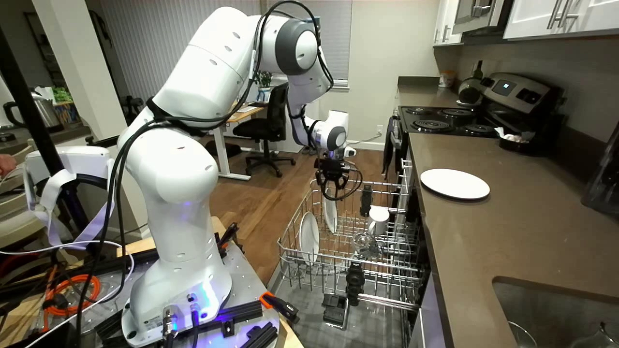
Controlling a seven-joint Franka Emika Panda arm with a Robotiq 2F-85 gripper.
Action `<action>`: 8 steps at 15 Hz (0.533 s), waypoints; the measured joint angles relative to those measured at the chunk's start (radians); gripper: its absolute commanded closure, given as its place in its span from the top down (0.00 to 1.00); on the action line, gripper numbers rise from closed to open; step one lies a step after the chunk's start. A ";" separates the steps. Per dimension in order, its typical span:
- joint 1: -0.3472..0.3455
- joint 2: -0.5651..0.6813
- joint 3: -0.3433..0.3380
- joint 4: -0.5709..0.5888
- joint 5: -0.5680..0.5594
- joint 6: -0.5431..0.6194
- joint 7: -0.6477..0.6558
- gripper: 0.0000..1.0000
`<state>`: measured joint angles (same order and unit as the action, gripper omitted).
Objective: Move the two plates from the right to the left side of the dishwasher rack then move the mug to the right side
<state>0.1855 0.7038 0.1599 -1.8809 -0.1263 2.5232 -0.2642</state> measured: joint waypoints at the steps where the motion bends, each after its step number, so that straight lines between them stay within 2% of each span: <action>1: 0.000 -0.026 0.000 -0.007 0.000 -0.019 0.000 0.91; 3: 0.000 -0.089 0.000 -0.036 0.000 -0.053 0.000 0.99; 8: -0.004 -0.255 0.002 -0.175 0.000 -0.100 0.000 1.00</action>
<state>0.1813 0.4488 0.1614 -2.0562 -0.1268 2.4236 -0.2643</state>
